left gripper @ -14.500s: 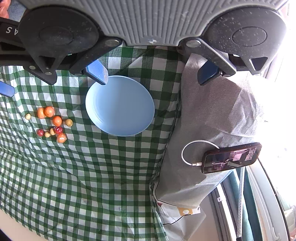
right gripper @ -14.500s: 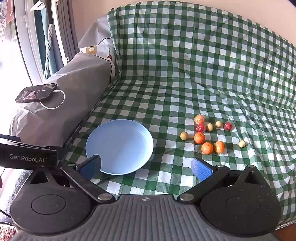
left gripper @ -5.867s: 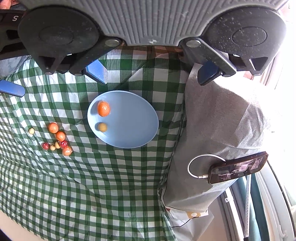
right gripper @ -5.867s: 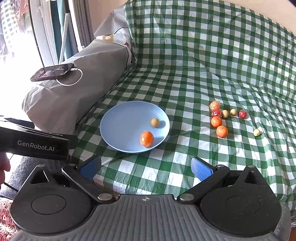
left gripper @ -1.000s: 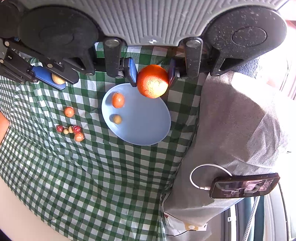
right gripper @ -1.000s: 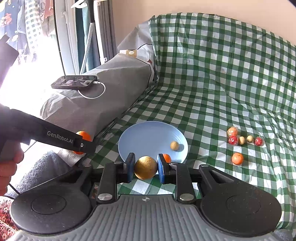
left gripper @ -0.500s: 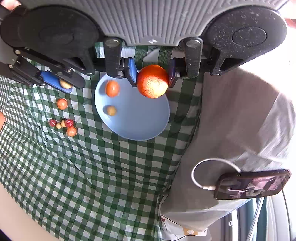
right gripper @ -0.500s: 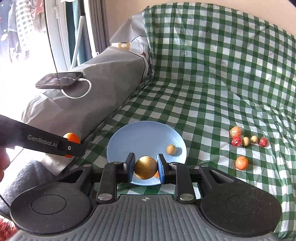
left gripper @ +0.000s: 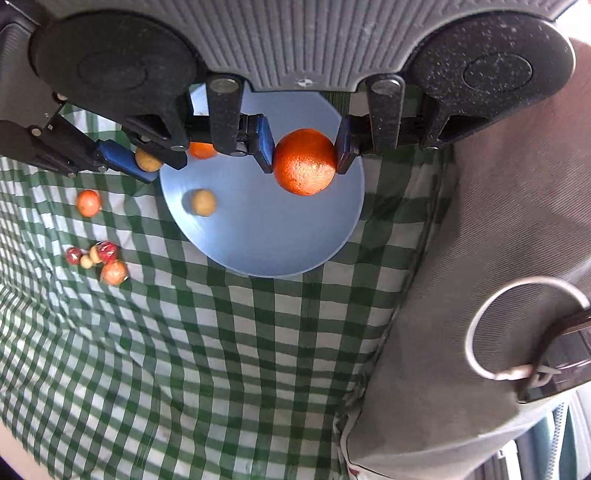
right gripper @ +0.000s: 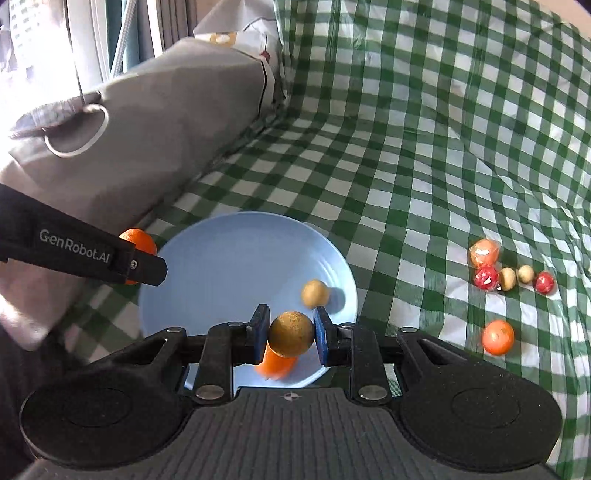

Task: Organize fruits
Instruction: 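Open both tools to release the fruits onto the blue plate, then withdraw both tools from the plate toward the remaining fruits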

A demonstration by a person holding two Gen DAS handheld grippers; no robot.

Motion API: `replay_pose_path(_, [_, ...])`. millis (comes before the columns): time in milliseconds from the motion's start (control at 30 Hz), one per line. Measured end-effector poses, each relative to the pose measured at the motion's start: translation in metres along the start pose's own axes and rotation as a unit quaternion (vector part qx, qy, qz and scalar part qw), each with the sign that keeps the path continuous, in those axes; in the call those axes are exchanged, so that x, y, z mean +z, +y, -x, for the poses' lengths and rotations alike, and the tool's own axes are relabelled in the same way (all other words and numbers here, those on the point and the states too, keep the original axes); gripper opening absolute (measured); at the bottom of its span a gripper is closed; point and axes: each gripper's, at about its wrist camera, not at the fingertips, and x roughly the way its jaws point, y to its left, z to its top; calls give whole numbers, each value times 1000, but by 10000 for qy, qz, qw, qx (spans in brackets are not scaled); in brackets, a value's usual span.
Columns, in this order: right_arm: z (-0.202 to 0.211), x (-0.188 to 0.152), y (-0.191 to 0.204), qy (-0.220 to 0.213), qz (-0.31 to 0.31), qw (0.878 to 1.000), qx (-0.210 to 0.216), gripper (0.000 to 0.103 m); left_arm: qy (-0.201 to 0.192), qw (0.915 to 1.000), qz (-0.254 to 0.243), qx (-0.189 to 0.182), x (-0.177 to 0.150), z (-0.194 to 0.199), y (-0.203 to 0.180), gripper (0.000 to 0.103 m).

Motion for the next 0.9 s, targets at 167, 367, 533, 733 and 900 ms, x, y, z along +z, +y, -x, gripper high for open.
replay_pose_path(167, [-25, 3, 0, 128, 187, 9997, -15, 27, 37, 9996, -199, 192, 7, -24, -3, 38])
replay_pose_path(367, [-29, 11, 2, 66, 442, 9988, 193, 36, -384, 9989, -251, 90, 8, -11, 2, 102])
replay_pose_path(533, [6, 9, 0, 25, 416, 9991, -18, 85, -670, 9972, -315, 128, -9, 28, 6, 103])
replay_pose_path(733, [73, -17, 7, 88, 64, 9999, 47, 98, -490, 9970, -207, 561, -48, 71, 9, 103])
replay_pose_path(900, [122, -36, 21, -197, -125, 9997, -90, 102, -398, 9971, -172, 619, -78, 98, 8, 103])
